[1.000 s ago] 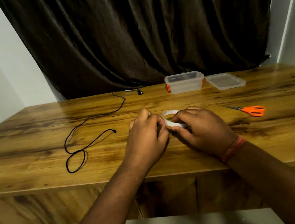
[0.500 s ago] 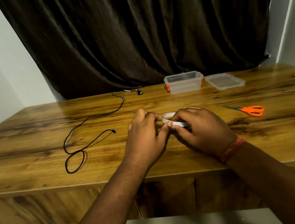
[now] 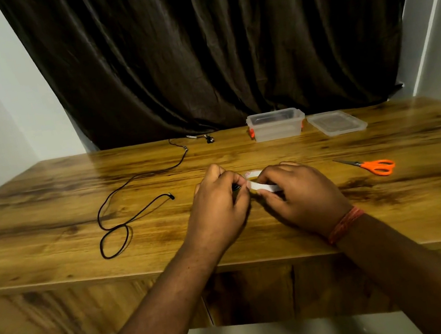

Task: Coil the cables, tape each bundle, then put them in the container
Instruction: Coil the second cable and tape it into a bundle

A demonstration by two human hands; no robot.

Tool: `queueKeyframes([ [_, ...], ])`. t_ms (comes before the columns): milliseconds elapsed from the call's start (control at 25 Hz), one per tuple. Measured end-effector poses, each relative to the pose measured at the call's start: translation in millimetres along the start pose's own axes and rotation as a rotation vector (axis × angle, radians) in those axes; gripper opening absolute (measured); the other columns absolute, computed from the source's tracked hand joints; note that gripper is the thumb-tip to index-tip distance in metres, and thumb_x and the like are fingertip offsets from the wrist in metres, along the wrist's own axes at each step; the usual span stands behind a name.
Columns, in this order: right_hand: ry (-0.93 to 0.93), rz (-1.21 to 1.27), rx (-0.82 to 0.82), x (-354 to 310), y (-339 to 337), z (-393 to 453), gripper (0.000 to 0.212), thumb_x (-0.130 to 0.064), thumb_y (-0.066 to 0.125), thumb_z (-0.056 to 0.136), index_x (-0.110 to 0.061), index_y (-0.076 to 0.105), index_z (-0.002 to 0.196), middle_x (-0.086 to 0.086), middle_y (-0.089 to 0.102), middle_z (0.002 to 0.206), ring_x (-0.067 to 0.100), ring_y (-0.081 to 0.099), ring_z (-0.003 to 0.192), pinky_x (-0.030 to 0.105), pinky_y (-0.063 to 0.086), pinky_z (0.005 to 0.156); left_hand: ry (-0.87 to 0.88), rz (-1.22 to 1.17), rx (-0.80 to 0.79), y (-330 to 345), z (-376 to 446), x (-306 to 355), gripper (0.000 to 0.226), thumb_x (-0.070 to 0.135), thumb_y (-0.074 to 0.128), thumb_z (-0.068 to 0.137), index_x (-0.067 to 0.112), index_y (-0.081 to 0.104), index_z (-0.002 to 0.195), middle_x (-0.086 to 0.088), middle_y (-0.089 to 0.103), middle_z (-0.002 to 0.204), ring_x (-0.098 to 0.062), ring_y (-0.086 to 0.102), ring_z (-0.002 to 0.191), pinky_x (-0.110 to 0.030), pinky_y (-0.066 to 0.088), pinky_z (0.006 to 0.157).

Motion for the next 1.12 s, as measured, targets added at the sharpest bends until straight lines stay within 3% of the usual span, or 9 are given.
queueKeyframes([
  [200,-0.007,0.01,0.003,-0.5,0.0,0.3,0.016,-0.033,0.061,0.089,-0.019,0.062,0.098,-0.001,0.066,0.089,0.02,0.059,0.083,0.031,0.046,0.069,-0.012,0.018,-0.001,-0.5,-0.9,0.8,0.01,0.037,0.055,0.095,0.03,0.06,0.1,0.01,0.041,0.097,-0.011,0.049,0.089,-0.036,0.051,0.074],
  [560,-0.002,0.035,-0.009,-1.7,0.4,0.6,0.015,-0.032,0.061,0.089,-0.021,0.062,0.098,-0.003,0.066,0.09,0.017,0.058,0.084,0.032,0.047,0.069,-0.023,0.044,-0.019,0.5,-0.8,1.3,0.006,0.033,0.054,0.092,0.028,0.053,0.089,0.008,0.041,0.095,-0.011,0.048,0.086,-0.031,0.045,0.072],
  [720,0.052,0.069,0.033,5.9,-6.4,-0.1,0.014,-0.031,0.063,0.086,-0.022,0.06,0.097,-0.004,0.064,0.09,0.016,0.056,0.083,0.028,0.04,0.066,-0.121,-0.034,0.031,-5.2,1.2,-11.5,0.003,0.027,0.055,0.092,0.025,0.055,0.089,0.008,0.041,0.097,-0.009,0.048,0.086,-0.03,0.047,0.072],
  [920,0.084,0.096,0.034,9.9,-7.7,0.1,0.014,-0.03,0.064,0.086,-0.022,0.06,0.097,-0.003,0.064,0.09,0.016,0.055,0.082,0.03,0.044,0.067,-0.132,-0.201,-0.053,2.5,3.5,-9.4,0.006,0.02,0.051,0.095,0.022,0.055,0.091,0.005,0.05,0.098,-0.004,0.049,0.085,-0.022,0.038,0.068],
  [1000,0.081,0.104,0.034,9.2,-7.7,0.1,0.013,-0.029,0.064,0.086,-0.023,0.06,0.096,-0.005,0.063,0.087,0.015,0.055,0.08,0.031,0.044,0.066,-0.177,-0.286,-0.09,4.2,1.8,-13.0,0.006,0.021,0.052,0.097,0.023,0.054,0.092,0.001,0.058,0.095,-0.015,0.054,0.082,-0.028,0.043,0.065],
  [1120,0.067,0.1,0.033,7.6,-7.7,0.9,0.012,-0.029,0.064,0.086,-0.022,0.06,0.094,-0.006,0.061,0.084,0.014,0.053,0.078,0.03,0.042,0.065,-0.278,-0.469,-0.127,6.4,-2.6,-19.4,0.005,0.024,0.058,0.096,0.026,0.055,0.092,-0.003,0.064,0.094,-0.03,0.063,0.088,-0.049,0.056,0.072],
])
Point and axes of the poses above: each hand's wrist, its own z-axis towards the middle knuckle, its own y-axis out of the palm, x = y × z, the point moved 9 cm from there along z, towards the middle knuckle
